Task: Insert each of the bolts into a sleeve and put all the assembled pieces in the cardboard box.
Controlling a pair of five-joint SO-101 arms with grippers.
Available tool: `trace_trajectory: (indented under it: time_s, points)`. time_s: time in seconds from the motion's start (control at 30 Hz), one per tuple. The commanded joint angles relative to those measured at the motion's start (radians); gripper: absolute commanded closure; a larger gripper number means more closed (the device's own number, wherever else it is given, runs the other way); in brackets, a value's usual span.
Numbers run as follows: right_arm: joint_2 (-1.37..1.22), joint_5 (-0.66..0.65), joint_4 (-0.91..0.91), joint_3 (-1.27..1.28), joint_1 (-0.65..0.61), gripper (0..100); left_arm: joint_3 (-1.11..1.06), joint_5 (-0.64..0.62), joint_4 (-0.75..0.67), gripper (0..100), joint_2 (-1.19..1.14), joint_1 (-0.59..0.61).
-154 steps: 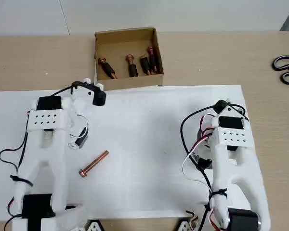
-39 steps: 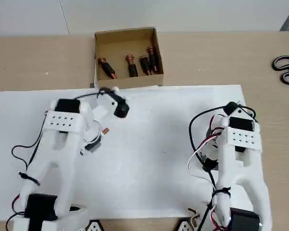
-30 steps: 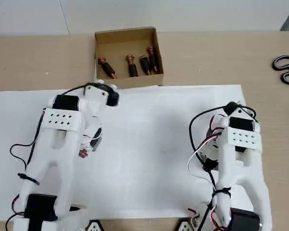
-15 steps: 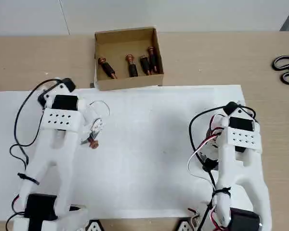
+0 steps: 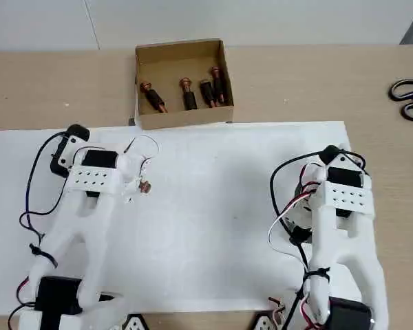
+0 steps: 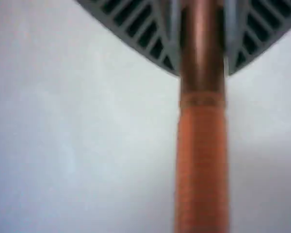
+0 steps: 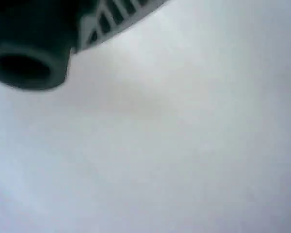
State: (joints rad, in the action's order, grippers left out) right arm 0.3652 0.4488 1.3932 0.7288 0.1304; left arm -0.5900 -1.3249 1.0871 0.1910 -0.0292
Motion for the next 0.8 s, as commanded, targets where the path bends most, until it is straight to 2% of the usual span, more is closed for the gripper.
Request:
trace_trajectory:
  time_s: [0.0, 0.13, 0.23, 0.3, 0.57, 0.77]
  points:
    - [0.015, -0.006, 0.007, -0.048, 0.008, 99.5, 0.004, -0.006, -0.026, 99, 0.029, -0.006]
    - [0.015, -0.006, 0.002, -0.048, 0.008, 99.5, -0.002, 0.011, -0.028, 99, 0.02, -0.006]
    - [0.015, -0.006, 0.002, -0.048, 0.008, 99.5, 0.001, 0.11, -0.028, 99, 0.02, -0.008]
    - [0.015, -0.008, 0.002, -0.048, 0.008, 99.5, 0.001, 0.16, -0.028, 95, 0.02, -0.009]
    - [0.015, -0.008, 0.002, -0.048, 0.008, 99.5, -0.002, 0.164, -0.026, 70, 0.021, -0.029]
    - [0.015, -0.006, 0.002, -0.046, 0.008, 99.5, 0.01, 0.175, -0.021, 68, 0.031, -0.028]
